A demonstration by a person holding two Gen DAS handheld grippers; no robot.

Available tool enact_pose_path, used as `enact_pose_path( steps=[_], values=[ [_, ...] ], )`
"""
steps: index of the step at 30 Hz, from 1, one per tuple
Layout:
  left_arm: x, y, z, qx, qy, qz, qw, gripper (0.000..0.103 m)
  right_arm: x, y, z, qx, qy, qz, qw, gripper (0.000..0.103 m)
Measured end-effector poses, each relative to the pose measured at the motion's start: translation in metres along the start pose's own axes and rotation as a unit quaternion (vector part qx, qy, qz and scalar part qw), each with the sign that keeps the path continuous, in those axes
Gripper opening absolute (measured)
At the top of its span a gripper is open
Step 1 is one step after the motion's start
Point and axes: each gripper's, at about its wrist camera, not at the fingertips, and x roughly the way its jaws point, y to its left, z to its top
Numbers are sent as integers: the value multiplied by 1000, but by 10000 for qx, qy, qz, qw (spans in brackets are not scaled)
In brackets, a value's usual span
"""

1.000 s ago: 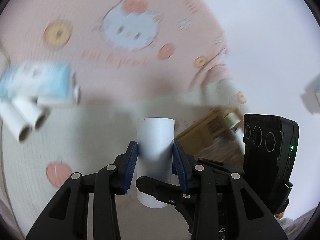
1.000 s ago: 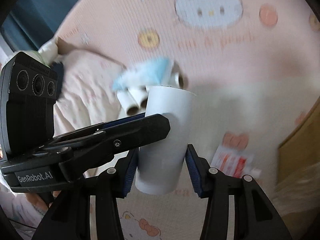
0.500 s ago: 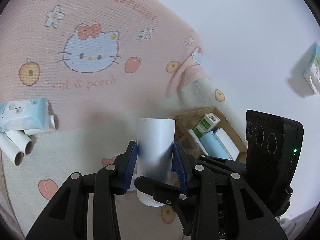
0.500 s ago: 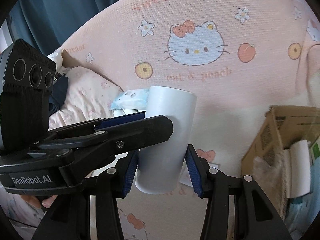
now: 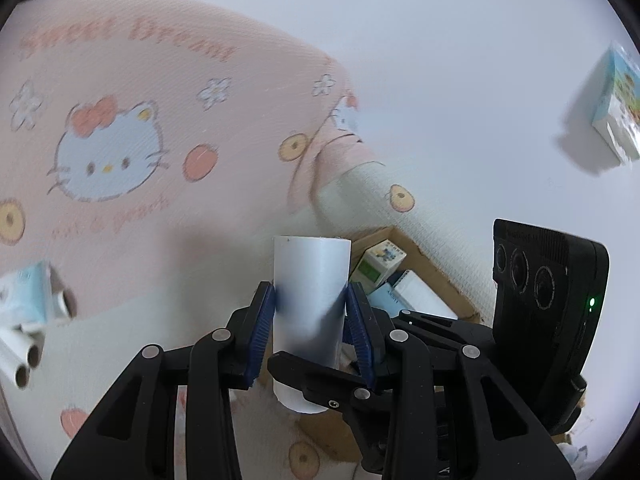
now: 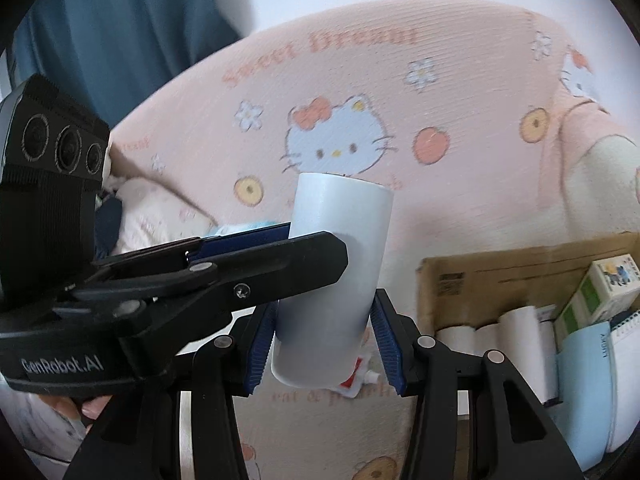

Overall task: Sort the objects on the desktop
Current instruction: 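Carry the held tube over the box with both grippers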

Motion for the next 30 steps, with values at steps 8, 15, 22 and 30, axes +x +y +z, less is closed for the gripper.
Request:
enact_pose_path(
  steps=[8, 15, 22, 30],
  values=[
    [39, -19, 15, 162, 328, -21, 9993, 40, -4, -30, 6, 106, 25, -250, 9996, 45],
    [73, -30, 18, -197, 712, -228, 9970, 40, -11, -60, 0, 227, 176, -485, 9984, 44],
    [107, -37, 16, -529, 1103, -375, 9918, 40, -15, -89, -2, 347, 417, -818, 9952, 42],
    [139, -33, 9, -712, 1800, -47, 9811, 40, 9, -112, -11, 618, 907, -814, 9906, 41]
  ],
)
